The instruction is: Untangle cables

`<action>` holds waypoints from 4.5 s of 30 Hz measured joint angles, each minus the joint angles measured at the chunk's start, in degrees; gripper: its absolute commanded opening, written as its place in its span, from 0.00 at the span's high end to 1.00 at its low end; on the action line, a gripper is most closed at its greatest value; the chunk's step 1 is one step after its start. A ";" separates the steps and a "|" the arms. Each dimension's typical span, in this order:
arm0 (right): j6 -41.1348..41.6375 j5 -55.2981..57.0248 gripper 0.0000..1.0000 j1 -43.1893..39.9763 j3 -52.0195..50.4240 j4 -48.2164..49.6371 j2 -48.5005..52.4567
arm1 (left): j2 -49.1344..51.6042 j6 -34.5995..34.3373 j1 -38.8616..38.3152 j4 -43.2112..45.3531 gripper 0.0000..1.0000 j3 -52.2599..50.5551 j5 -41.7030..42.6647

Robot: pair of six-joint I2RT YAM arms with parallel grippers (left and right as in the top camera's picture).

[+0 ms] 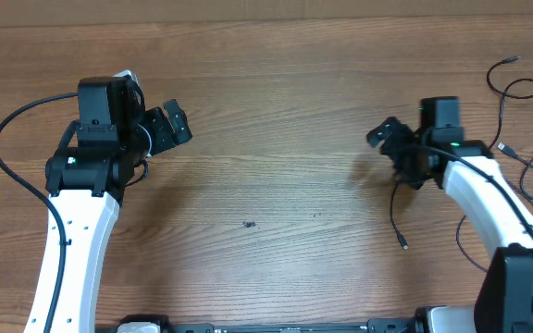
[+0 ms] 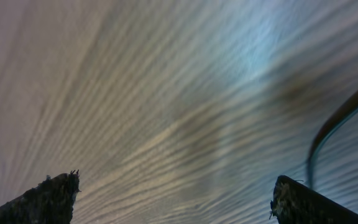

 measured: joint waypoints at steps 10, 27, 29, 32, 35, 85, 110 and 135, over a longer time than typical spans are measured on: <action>3.39 6.29 0.00 5.03 0.00 -4.35 3.50 | 0.00 0.00 0.00 -0.02 0.00 0.00 0.00; 4.00 15.21 0.00 5.03 0.02 -8.41 9.22 | 0.00 0.00 0.00 -0.02 0.00 0.00 0.00; 4.02 16.00 0.00 5.03 0.02 -8.70 9.27 | 0.00 0.00 0.00 0.00 0.00 0.00 0.00; 4.00 17.90 0.00 5.03 0.02 -9.51 9.40 | 0.00 0.00 0.00 0.00 0.01 0.00 0.00; 3.98 19.54 0.08 4.96 0.00 -10.34 9.62 | 0.00 0.00 0.00 0.00 0.00 0.00 0.00; 13.44 13.40 0.96 -22.75 -2.51 -14.60 7.74 | 0.00 0.00 0.00 0.00 0.00 0.00 0.00; 11.72 23.02 0.96 -40.35 -4.02 -2.43 7.96 | 0.00 0.00 0.00 0.02 0.00 0.00 0.00; 7.43 20.39 0.44 -41.68 0.74 -12.41 9.77 | 0.00 0.00 0.00 0.00 0.00 0.00 0.00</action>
